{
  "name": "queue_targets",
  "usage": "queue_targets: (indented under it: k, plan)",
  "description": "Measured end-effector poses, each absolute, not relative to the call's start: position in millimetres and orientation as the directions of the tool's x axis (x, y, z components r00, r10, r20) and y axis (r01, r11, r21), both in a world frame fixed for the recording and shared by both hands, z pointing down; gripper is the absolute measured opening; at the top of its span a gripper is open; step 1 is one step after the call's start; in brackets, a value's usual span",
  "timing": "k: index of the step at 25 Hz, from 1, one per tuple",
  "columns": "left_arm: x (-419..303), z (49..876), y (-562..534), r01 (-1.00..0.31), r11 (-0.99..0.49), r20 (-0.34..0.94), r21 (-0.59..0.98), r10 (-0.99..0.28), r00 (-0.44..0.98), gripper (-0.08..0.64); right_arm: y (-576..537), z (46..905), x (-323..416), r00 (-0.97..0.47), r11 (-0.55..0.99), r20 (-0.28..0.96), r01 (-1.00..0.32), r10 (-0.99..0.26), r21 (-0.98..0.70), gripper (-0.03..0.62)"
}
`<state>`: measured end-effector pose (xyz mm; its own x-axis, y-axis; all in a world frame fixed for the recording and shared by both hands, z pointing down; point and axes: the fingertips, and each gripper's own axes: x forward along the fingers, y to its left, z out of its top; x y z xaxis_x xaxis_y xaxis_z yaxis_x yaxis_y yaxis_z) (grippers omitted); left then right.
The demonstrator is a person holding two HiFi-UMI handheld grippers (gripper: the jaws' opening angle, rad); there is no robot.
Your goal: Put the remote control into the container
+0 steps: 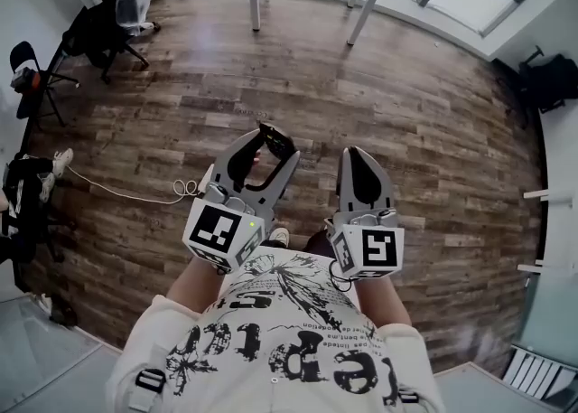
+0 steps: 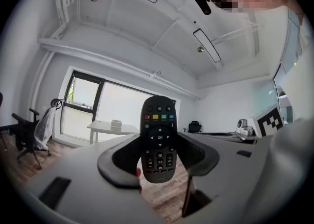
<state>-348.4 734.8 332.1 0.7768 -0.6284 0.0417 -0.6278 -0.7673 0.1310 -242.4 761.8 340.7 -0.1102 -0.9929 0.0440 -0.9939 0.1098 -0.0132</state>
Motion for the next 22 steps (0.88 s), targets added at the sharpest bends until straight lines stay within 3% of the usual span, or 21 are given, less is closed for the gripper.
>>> queue_targets:
  k: [9, 22]
  plan:
    - [-325.2, 334.3, 701.4, -0.658, -0.735, 0.049, 0.165, -0.66, 0.749, 0.235, 722.1, 362.6, -200.8, -0.119, 0.116, 0.13, -0.993, -0.984, -0.029, 0.003]
    - [-258.7, 323.2, 604.1, -0.782, -0.605, 0.072, 0.15, -0.782, 0.619, 0.235, 596.8, 341.2, -89.2, -0.207, 0.199, 0.089, -0.976, -0.974, -0.087, 0.003]
